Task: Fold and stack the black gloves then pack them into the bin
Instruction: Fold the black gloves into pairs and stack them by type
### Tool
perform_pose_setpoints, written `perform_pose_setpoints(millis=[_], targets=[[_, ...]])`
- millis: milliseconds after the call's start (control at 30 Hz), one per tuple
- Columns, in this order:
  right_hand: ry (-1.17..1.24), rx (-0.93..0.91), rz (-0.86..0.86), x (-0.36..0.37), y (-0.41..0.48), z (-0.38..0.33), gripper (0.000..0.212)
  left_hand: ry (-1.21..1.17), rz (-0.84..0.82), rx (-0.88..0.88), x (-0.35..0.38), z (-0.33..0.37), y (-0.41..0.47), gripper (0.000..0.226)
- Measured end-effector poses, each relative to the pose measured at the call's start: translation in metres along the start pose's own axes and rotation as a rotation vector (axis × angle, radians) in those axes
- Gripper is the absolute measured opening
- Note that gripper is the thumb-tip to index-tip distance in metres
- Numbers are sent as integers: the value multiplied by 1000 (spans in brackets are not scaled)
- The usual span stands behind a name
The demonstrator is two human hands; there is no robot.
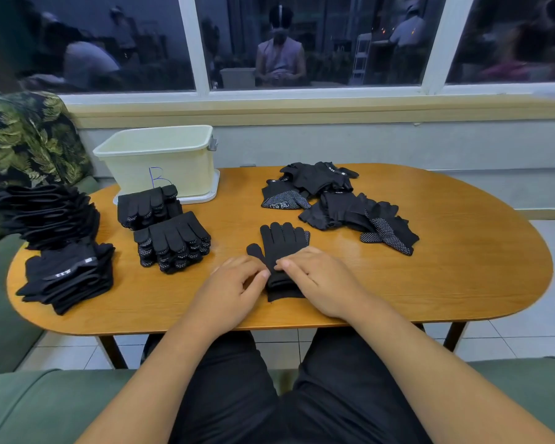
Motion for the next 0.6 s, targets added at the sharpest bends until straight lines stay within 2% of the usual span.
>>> perform_pose_setpoints(millis=[133, 200, 300, 400, 500, 600], targets=[[-32, -3, -21, -6, 14, 5, 30, 56, -22, -38, 2, 3, 4, 32], [-52, -60, -74, -10, 24, -2, 26, 83, -24, -32, 2, 5, 4, 35], [-30, -129, -203, -11, 39, -8, 34, 103, -38, -30, 3, 5, 4, 42], [-104, -109, -320, -3, 49, 3, 54, 111, -43, -31, 2, 5, 5, 42], [-230, -56, -372, 0, 56, 27, 68, 118, -33, -25, 1, 5, 6, 40], [-251, 43, -370, -8, 65, 47, 73, 118, -30, -24, 1, 5, 6, 36]])
Point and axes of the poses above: each hand's wrist, its own y-axis towards the middle knuckle, its own x-axis out of the palm, z = x × y, the point moved 5 cm from there along y, towards the middle knuckle, and after that the axes turned 14 degrees about -z, right-handed, at the moved point
